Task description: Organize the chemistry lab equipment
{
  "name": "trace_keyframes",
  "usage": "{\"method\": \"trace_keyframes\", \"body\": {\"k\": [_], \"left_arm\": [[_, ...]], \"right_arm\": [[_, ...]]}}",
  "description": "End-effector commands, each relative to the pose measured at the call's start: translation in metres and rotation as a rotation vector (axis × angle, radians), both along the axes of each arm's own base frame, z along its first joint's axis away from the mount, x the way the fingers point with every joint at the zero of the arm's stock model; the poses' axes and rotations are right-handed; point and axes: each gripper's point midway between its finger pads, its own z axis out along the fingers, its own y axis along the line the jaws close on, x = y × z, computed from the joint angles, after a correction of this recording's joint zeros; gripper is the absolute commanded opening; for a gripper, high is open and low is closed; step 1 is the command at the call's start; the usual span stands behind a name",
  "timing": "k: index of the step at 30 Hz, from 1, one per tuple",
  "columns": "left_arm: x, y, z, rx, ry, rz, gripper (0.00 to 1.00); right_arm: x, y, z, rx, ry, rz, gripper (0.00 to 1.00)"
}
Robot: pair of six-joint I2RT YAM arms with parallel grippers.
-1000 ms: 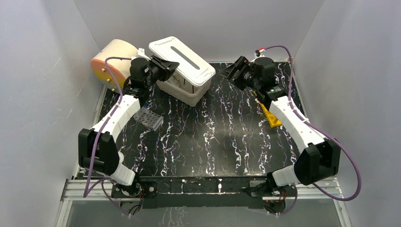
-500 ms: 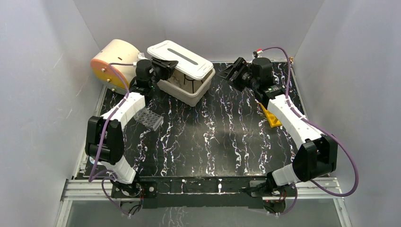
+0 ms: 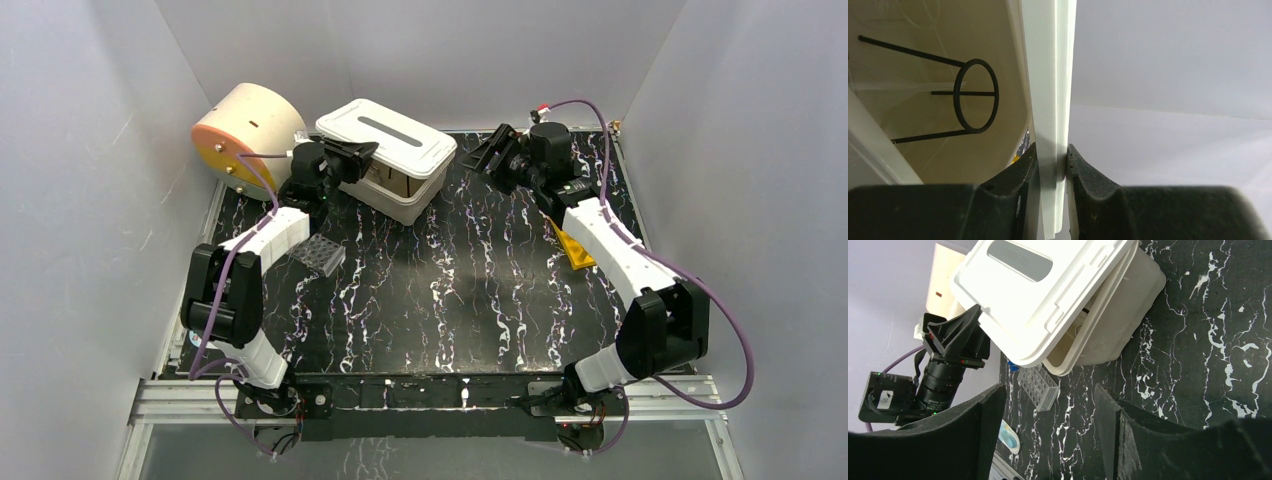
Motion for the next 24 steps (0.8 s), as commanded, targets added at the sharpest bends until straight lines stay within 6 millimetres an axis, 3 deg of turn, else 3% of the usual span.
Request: {"method": "trace_keyframes", "body": {"k": [1, 8, 11, 15, 19, 24], "left_arm": [[-0.013, 0.005, 0.034, -0.053, -0.080, 0.006, 0.00], [-0.022, 0.011, 0.032, -0.026, -0.064, 0.028, 0.11], [-0.026, 0.012, 0.026, -0.025, -0.053, 0.025, 0.15], [-0.032, 0.015, 0.014, -0.016, -0.020, 0.036, 0.16], [-0.039, 0.019, 0.003, 0.008, 0.014, 0.045, 0.16], [-0.044, 0.017, 0.001, 0.000, 0.041, 0.029, 0.38]], "right_arm": [[0.007, 0.002, 0.003, -0.013, -0.043, 0.017, 0.73], [0.015, 0.001, -0.016, -0.079, -0.036, 0.024, 0.73], [0.028, -0.002, -0.030, -0.172, -0.059, 0.038, 0.74], [0.042, 0.001, -0.046, -0.246, -0.041, 0.073, 0.74], [0.051, 0.007, -0.048, -0.241, -0.043, 0.084, 0.75], [0.056, 0.011, -0.047, -0.223, -0.044, 0.088, 0.75]]}}
